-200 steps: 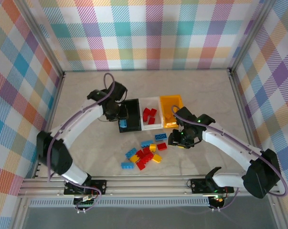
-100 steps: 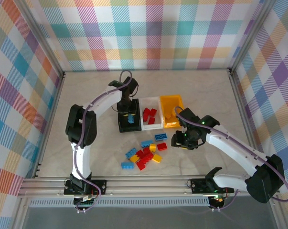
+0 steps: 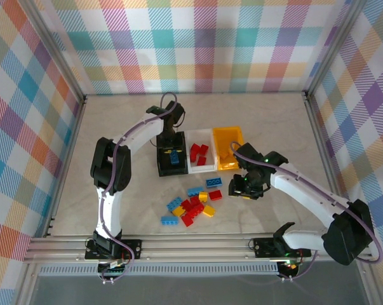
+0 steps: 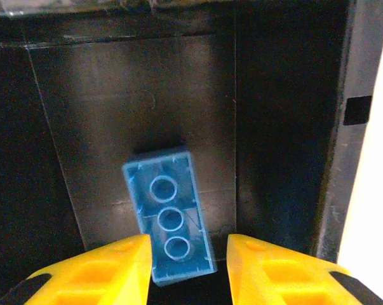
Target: Sort the legos into containers by color
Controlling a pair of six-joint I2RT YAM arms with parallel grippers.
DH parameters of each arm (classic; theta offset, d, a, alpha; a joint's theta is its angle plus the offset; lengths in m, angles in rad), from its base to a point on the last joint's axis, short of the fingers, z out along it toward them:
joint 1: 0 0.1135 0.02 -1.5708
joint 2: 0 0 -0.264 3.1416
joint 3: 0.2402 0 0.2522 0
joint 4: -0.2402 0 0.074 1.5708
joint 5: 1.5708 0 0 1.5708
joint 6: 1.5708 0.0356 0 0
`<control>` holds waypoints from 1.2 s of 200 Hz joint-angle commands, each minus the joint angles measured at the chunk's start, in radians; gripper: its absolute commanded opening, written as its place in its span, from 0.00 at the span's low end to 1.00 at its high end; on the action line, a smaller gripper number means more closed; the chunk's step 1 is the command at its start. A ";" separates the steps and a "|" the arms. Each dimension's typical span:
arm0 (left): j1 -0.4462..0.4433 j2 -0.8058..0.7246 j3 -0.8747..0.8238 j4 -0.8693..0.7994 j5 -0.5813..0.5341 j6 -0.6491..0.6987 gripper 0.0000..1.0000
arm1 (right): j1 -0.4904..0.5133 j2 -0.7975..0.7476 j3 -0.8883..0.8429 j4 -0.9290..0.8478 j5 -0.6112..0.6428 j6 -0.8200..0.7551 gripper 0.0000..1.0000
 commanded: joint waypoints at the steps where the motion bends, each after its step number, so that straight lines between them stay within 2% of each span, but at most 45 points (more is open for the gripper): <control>1: 0.015 -0.024 -0.027 -0.019 0.012 0.008 0.39 | -0.004 0.016 0.027 -0.007 -0.016 -0.019 0.46; 66: 0.015 -0.104 -0.059 -0.021 0.010 0.008 0.45 | -0.005 -0.035 0.003 -0.011 -0.007 -0.003 0.46; 118: 0.015 -0.265 -0.109 -0.036 0.010 -0.020 0.49 | -0.005 -0.068 -0.031 0.012 -0.022 0.011 0.46; 163: -0.002 -0.444 -0.275 -0.006 0.014 -0.066 0.52 | -0.005 -0.031 -0.007 0.026 -0.035 -0.005 0.46; 207: -0.080 -0.631 -0.482 0.010 -0.021 -0.136 0.55 | -0.005 0.031 0.005 0.084 -0.068 -0.012 0.47; 240: -0.125 -0.751 -0.630 0.031 -0.037 -0.203 0.56 | -0.005 0.112 0.033 0.138 -0.093 -0.021 0.54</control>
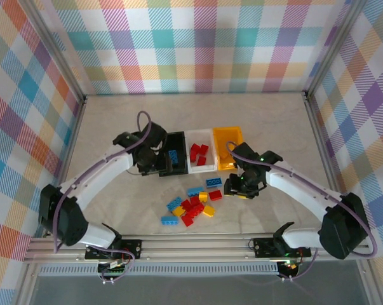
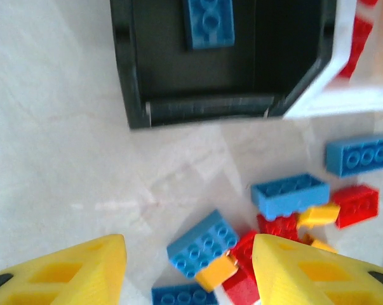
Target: Sort the legos into containers by color
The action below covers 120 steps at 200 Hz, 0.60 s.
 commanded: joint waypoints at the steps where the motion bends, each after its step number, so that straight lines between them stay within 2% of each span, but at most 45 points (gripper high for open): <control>1: -0.024 -0.084 -0.081 0.017 -0.025 -0.072 0.56 | -0.005 0.053 0.043 0.055 -0.039 -0.014 0.54; 46: -0.024 -0.214 -0.237 0.039 -0.018 -0.112 0.64 | -0.004 0.181 0.134 0.072 -0.035 -0.055 0.65; 120: -0.008 -0.279 -0.320 0.031 -0.012 -0.113 0.67 | 0.005 0.425 0.362 -0.022 0.097 -0.186 0.65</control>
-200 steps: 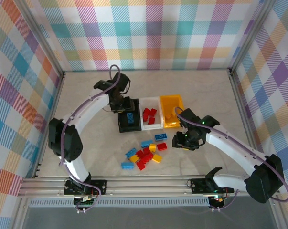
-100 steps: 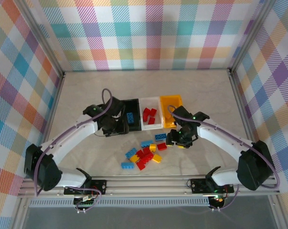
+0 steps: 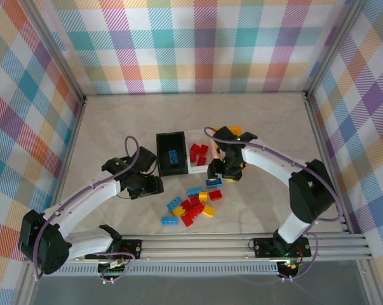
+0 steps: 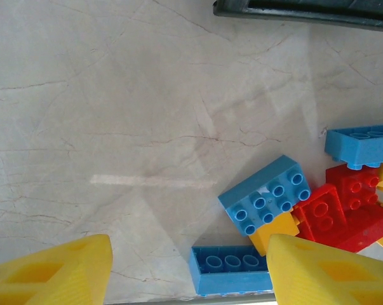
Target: Sort the legos into containers by color
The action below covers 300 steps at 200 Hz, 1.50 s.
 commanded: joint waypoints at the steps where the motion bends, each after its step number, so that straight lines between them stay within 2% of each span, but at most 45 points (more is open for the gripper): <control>1: 0.012 -0.038 -0.004 -0.010 -0.005 -0.004 0.67 | 0.005 0.059 0.070 -0.062 0.058 -0.068 0.65; 50: 0.035 -0.085 -0.031 -0.039 0.003 -0.002 0.67 | 0.034 0.170 0.159 -0.072 0.075 -0.097 0.76; 188: 0.057 -0.119 -0.049 -0.055 0.010 -0.014 0.67 | 0.061 0.250 0.152 -0.034 0.108 -0.048 0.76; 268: 0.057 -0.130 -0.044 -0.084 0.007 0.002 0.68 | 0.100 0.137 0.025 0.129 0.243 0.014 0.76; 300: 0.060 -0.123 -0.042 -0.085 0.016 0.009 0.68 | 0.110 0.148 0.026 0.146 0.256 0.024 0.75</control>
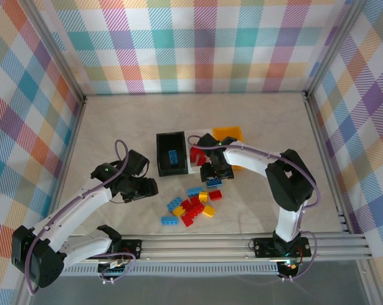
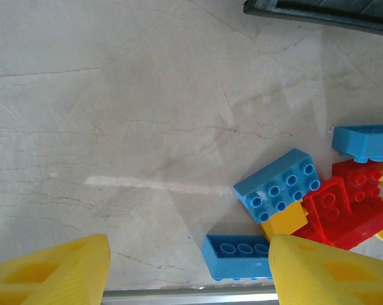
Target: Sort the legos into containers by color
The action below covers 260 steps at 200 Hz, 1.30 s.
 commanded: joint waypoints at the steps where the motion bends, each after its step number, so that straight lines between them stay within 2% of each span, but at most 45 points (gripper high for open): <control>1: 0.013 -0.006 -0.004 -0.033 0.016 0.010 0.68 | 0.010 -0.019 -0.005 0.033 0.033 0.031 0.75; 166: 0.019 -0.002 -0.010 -0.024 0.040 0.019 0.67 | 0.039 0.018 -0.040 0.021 0.047 0.083 0.75; 260: 0.018 -0.012 -0.023 -0.022 0.042 0.011 0.68 | 0.039 0.012 -0.045 -0.006 0.076 0.082 0.79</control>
